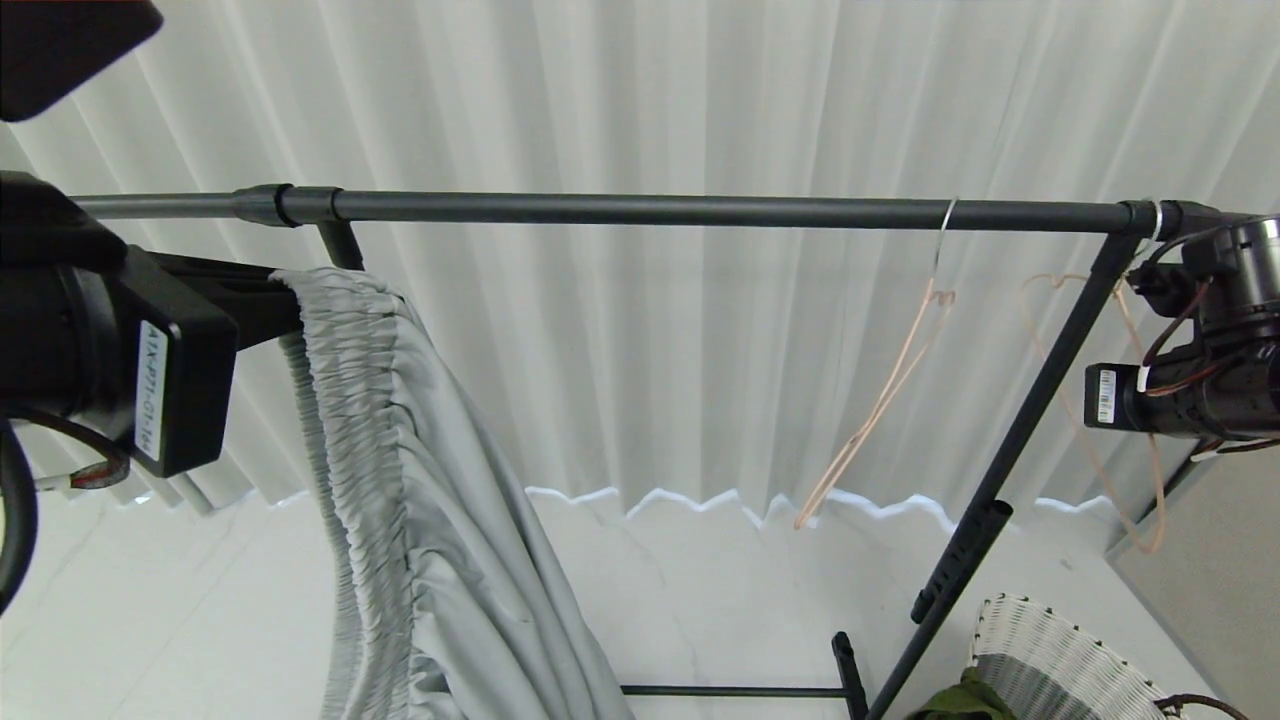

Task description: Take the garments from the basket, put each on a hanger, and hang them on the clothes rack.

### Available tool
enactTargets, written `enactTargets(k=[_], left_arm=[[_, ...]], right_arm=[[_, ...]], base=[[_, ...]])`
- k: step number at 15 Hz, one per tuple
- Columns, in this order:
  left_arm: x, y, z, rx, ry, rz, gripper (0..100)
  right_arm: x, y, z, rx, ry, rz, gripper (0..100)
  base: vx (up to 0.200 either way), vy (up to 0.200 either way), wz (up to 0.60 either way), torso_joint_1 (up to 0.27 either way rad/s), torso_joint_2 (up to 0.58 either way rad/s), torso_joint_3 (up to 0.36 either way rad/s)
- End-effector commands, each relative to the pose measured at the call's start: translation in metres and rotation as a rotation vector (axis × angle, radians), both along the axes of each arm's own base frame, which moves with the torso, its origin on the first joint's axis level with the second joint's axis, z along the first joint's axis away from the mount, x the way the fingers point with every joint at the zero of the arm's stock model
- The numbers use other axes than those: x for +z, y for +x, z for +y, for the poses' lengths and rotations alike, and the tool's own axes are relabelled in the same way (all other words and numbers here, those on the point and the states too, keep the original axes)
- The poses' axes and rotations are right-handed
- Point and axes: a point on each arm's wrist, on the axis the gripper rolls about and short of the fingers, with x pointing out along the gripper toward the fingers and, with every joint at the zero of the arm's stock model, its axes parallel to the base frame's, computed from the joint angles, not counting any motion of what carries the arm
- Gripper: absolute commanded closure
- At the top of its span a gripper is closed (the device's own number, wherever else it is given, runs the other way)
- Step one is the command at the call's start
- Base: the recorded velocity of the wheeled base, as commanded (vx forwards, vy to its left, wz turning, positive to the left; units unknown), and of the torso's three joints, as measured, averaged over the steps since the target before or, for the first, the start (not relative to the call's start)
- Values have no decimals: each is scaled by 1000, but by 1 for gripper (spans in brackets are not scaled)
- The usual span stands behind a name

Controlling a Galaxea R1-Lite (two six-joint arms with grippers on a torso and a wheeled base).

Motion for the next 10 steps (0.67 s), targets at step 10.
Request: enactTargets(k=[10], left_arm=[[3,-2,2,-1,-7,-13,100]], right_arm=[[28,-31,-9,-13,8,-102,100]], base=[[0,0,0,0,0,0]])
